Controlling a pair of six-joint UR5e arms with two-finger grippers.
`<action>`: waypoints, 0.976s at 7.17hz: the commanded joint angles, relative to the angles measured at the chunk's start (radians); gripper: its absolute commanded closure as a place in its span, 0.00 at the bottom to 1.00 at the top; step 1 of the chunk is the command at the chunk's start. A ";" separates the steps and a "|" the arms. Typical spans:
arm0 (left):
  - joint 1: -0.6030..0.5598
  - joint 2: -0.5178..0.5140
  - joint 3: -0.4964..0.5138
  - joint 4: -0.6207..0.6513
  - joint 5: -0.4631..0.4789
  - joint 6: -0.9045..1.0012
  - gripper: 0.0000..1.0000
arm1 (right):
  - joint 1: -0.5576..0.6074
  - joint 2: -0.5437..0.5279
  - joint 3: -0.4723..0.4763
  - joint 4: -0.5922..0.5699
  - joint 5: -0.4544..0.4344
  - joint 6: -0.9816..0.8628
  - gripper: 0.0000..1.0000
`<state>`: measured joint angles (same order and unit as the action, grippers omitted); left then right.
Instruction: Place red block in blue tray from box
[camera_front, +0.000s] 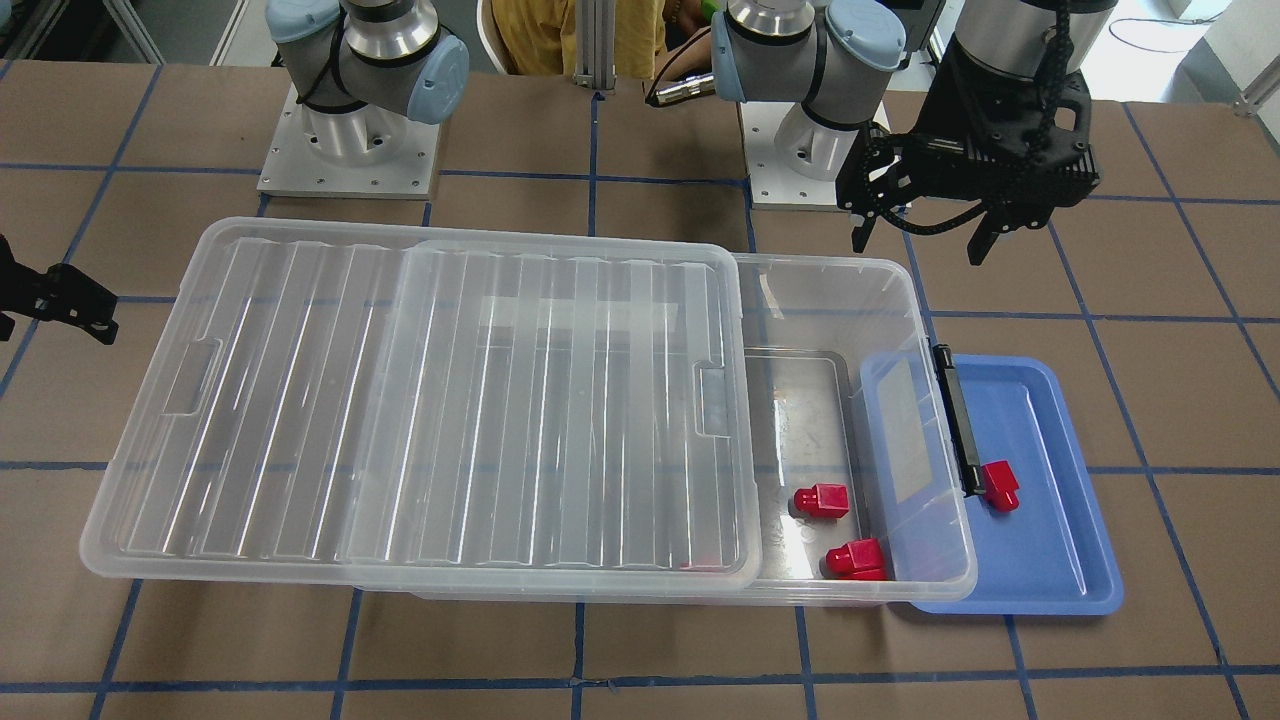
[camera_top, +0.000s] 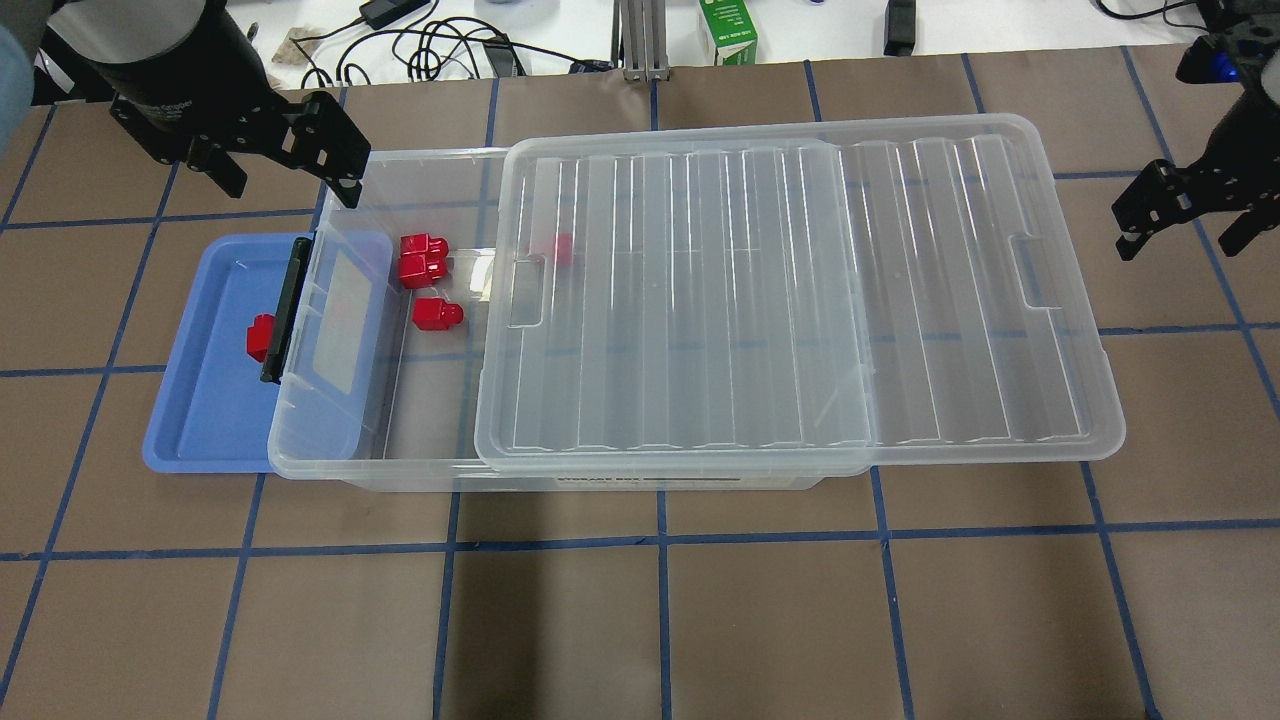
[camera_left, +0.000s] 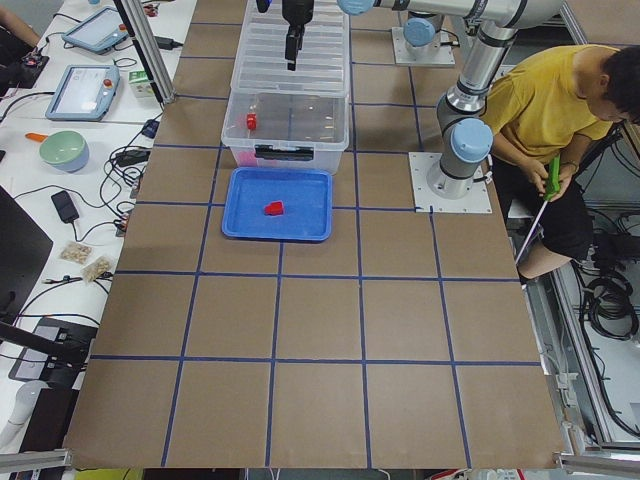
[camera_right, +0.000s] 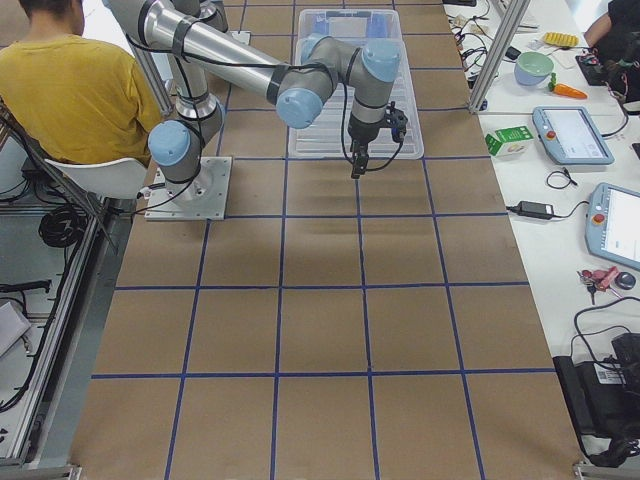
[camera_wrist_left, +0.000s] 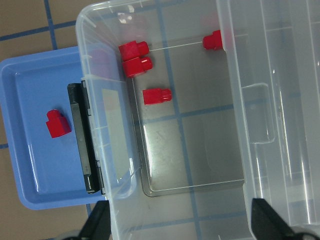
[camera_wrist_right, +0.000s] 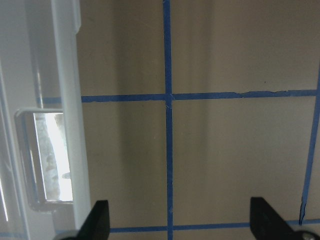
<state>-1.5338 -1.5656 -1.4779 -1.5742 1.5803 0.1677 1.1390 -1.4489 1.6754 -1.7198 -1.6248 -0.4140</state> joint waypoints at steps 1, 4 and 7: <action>0.017 0.001 0.004 -0.004 -0.020 -0.067 0.00 | -0.002 0.002 0.087 -0.097 -0.003 -0.003 0.00; 0.046 -0.001 0.007 -0.059 0.000 -0.111 0.00 | 0.002 -0.004 0.101 -0.109 -0.001 0.004 0.00; 0.041 -0.007 0.010 -0.059 -0.008 -0.120 0.00 | 0.011 -0.007 0.102 -0.098 0.013 0.011 0.00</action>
<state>-1.4920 -1.5707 -1.4704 -1.6335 1.5747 0.0527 1.1470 -1.4550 1.7771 -1.8196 -1.6177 -0.4054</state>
